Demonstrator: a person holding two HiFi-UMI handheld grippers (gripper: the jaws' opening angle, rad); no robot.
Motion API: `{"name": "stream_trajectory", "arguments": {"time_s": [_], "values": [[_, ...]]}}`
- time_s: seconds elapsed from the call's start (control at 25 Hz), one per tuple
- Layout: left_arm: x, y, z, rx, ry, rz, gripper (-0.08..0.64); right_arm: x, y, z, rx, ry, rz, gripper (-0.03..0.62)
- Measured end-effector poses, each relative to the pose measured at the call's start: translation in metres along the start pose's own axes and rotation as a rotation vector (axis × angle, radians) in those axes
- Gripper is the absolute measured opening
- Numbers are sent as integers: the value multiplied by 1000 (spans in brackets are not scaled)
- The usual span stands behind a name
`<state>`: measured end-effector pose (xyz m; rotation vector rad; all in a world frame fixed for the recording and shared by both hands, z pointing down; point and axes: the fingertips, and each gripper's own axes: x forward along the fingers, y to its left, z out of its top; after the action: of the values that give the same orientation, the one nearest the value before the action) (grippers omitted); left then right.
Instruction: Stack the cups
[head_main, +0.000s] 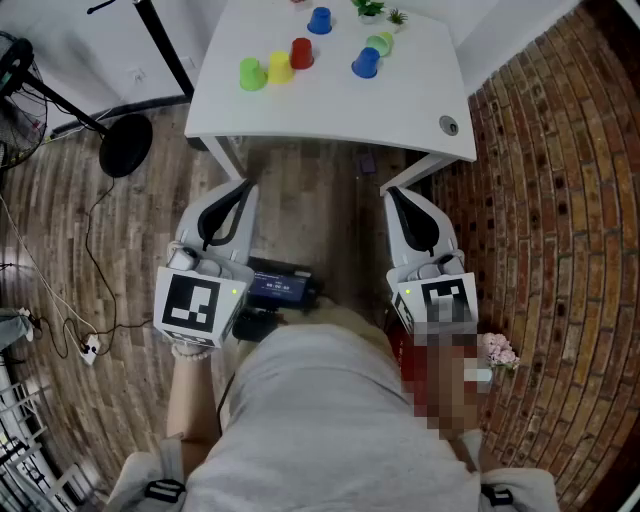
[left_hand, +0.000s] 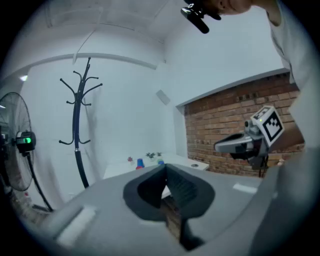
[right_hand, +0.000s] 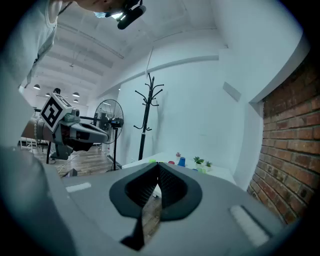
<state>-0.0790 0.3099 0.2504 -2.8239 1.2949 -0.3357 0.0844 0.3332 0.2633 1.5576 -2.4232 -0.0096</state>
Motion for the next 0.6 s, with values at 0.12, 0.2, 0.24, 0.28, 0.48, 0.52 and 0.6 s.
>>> {"name": "stream_trajectory", "arguments": {"time_s": [0.12,0.2,0.24,0.28,0.48,0.52,0.6], "values": [[-1,-2,-4,-30,33,2,-2,0,0,1,0,-2,-3,3],[-1,-3,-6,-37,40,1,-2,1,0,1,3,-2,-9,3],[-1,-3,-6,-37,39,0,-2,1,0,0,4,-1,-11,3],[0,-3,-5,-36,37,-1,-3,1,0,0,4,0,-11,3],[2,-3,-4,-32,33,-9,-3,2,-1,-1,3,4,-11,3],[3,-4,-4,-32,32,-9,-2,2,-1,-1,8,5,-12,3],[3,-2,-3,-30,24,-3,-2,1,-1,-2,20,0,-11,3]]}}
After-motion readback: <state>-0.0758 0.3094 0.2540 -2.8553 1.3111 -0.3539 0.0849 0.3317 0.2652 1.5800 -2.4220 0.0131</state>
